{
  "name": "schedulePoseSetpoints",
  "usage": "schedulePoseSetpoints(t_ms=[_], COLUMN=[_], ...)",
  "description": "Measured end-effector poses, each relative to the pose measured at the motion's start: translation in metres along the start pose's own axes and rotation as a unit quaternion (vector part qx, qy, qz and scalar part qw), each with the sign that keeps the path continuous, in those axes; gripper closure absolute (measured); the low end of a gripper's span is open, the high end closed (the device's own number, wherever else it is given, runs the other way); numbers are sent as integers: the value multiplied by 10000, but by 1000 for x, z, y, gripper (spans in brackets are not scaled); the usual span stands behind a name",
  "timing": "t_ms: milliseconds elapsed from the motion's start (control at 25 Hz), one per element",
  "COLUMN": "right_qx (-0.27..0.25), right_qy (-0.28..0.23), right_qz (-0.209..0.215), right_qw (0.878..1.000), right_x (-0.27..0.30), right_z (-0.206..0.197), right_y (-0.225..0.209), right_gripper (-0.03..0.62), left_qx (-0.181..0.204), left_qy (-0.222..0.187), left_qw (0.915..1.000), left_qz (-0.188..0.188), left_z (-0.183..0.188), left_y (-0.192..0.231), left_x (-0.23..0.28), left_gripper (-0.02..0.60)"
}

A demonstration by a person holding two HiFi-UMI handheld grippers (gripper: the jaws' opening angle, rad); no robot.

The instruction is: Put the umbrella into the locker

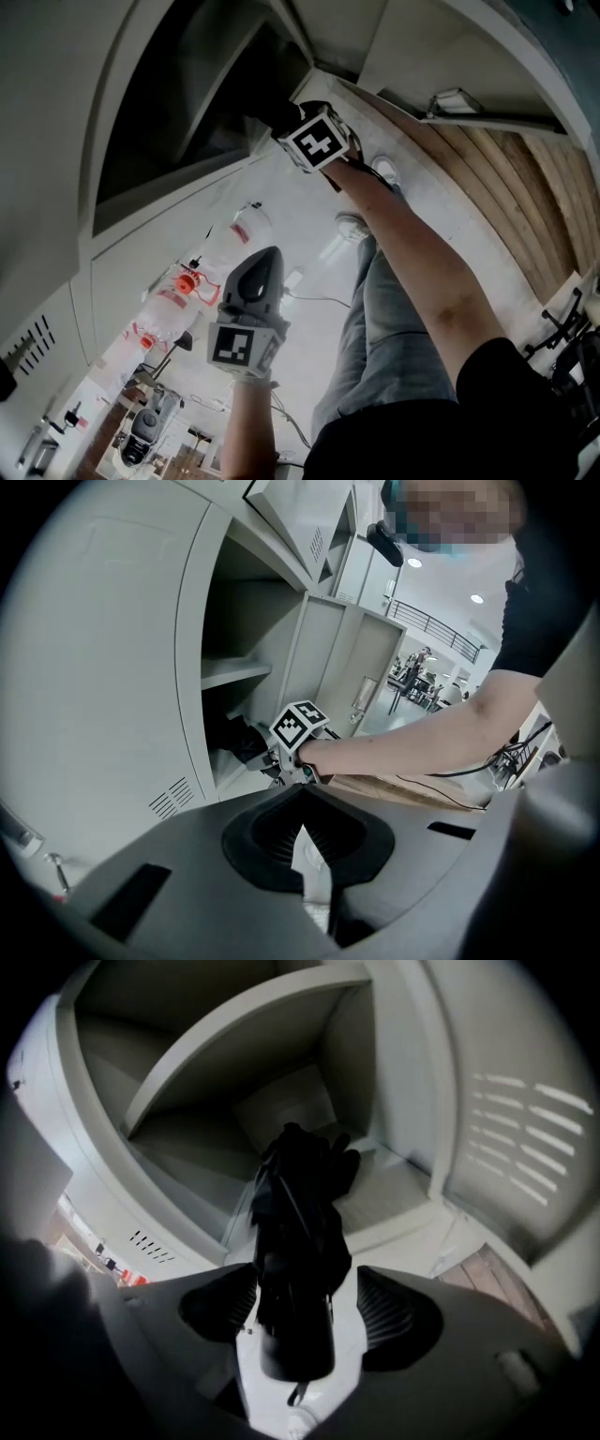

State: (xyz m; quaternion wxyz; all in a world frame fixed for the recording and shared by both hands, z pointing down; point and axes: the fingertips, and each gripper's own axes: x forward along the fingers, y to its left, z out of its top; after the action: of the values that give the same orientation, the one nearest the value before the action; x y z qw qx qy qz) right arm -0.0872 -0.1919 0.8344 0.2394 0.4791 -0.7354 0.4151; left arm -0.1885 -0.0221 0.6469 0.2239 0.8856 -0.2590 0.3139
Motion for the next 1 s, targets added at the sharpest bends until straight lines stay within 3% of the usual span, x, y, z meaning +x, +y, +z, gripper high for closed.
schedulePoseSetpoints(t_ms=[240,440,600,720,1000], right_qx=[335,385,441,536,135], right_qy=[-185,-154,-405,-495,-637], right_qz=[134,199,318,291,-72], right_qw=[9992,9989,9977,9969,9979], right_x=[-21,-31,-34,-33,-38], right_z=[-38,-65,-69,-70,-50], right_y=[-2,-1,6,6,0], right_gripper=[270,369,495,500,500], left_qx=[-8,123,76,75,46], left_qy=[-17,24,46,73,29], left_qw=[10000,9998,9998,9998,9999], left_qz=[-59,-178,-157,-166,-157], left_z=[-1,-3,-6,-8,-10], left_y=[-8,-20,-24,-28,-31], left_x=[3,10,12,13,13], left_gripper=[572,572,572,572,572])
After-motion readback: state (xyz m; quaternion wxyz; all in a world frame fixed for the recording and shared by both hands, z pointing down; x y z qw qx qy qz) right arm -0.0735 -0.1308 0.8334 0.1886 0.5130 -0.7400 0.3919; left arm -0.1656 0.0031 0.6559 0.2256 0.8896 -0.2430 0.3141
